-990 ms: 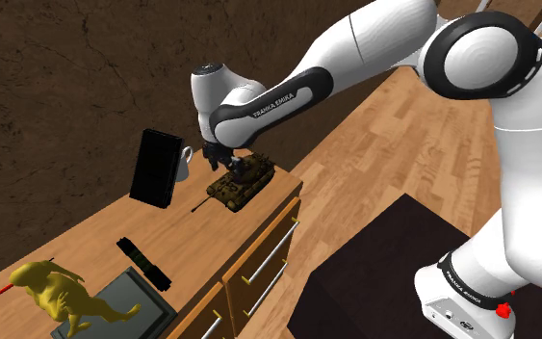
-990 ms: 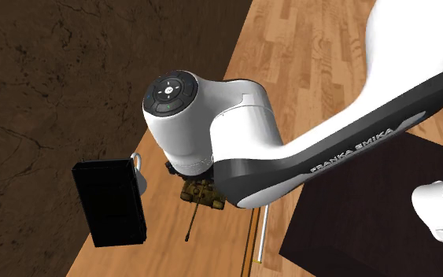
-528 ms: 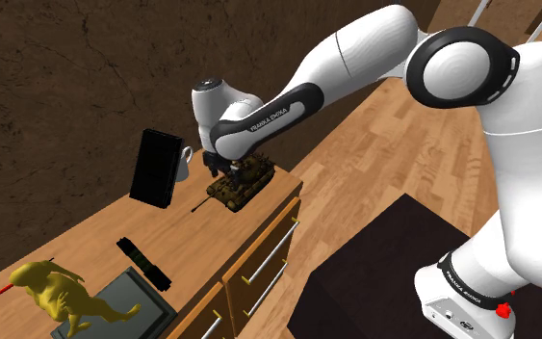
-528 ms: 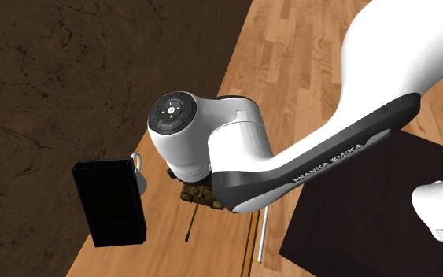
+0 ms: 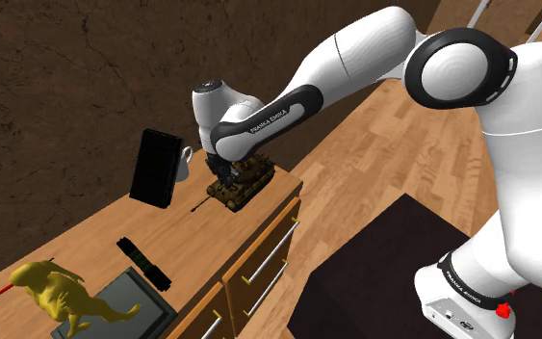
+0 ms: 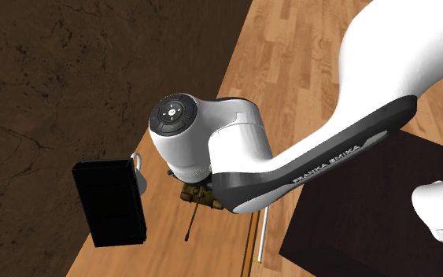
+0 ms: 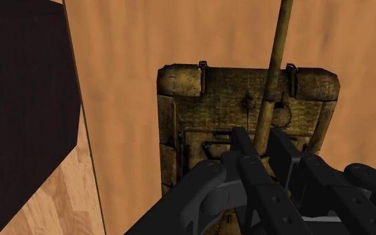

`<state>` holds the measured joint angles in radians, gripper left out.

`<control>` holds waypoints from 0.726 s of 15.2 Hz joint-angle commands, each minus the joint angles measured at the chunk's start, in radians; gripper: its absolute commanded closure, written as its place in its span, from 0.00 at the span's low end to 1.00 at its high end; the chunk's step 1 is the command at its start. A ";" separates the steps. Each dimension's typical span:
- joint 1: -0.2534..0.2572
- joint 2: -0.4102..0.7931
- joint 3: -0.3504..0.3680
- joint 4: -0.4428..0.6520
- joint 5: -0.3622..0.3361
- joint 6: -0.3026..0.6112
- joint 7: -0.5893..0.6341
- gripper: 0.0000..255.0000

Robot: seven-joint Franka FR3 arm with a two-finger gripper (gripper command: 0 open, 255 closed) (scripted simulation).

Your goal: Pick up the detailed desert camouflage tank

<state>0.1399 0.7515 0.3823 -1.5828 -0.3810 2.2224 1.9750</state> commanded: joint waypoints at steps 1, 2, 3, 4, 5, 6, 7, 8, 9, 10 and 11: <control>0.001 0.001 0.000 0.000 0.000 0.000 0.000 1.00; 0.001 0.001 0.000 0.000 0.000 0.000 0.000 1.00; -0.001 -0.001 0.000 -0.002 0.001 0.000 -0.001 1.00; -0.003 -0.009 0.003 -0.003 0.004 -0.008 -0.003 1.00; -0.004 -0.018 0.006 -0.003 0.007 -0.016 -0.005 1.00; -0.006 -0.027 0.009 -0.003 0.011 -0.024 -0.007 1.00; -0.008 -0.035 0.012 -0.003 0.014 -0.033 -0.009 1.00; -0.010 -0.043 0.014 -0.002 0.017 -0.041 -0.011 1.00; -0.011 -0.051 0.017 -0.001 0.021 -0.049 -0.013 1.00; -0.013 -0.059 0.020 -0.001 0.024 -0.058 -0.015 1.00; -0.014 -0.067 0.022 0.001 0.028 -0.067 -0.017 1.00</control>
<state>0.1288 0.6966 0.4008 -1.5813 -0.3574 2.1640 1.9611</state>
